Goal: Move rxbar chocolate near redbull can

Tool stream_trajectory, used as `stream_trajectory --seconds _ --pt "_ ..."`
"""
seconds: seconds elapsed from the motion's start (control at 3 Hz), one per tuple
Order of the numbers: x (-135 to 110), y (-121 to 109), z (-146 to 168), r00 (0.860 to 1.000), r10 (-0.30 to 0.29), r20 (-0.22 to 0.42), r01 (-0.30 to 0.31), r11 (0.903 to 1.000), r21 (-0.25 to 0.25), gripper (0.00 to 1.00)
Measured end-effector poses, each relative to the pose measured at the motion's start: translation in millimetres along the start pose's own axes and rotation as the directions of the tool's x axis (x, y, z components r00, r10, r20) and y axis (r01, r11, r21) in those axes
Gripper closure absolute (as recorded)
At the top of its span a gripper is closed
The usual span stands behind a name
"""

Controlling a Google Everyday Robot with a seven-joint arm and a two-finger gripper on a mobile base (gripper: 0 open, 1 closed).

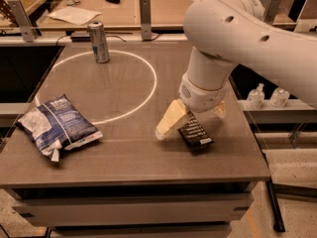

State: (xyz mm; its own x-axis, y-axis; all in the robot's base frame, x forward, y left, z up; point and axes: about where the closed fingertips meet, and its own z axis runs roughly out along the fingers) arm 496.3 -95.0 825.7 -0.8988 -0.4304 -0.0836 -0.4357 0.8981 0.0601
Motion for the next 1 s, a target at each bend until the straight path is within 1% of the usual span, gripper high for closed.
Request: stream_trajectory --seconds 0.33,0.67,1.0 --pt "-1.9 -0.1 7.8 1.000 -0.004 -0.026 0.004 0.9999 0.012 0.00" --pt "0.3 -1.9 17.2 0.999 0.000 -0.052 0.001 0.9997 0.024 0.09" --pt "2.2 1.4 21.8 0.998 -0.004 -0.068 0.006 0.9995 0.032 0.25"
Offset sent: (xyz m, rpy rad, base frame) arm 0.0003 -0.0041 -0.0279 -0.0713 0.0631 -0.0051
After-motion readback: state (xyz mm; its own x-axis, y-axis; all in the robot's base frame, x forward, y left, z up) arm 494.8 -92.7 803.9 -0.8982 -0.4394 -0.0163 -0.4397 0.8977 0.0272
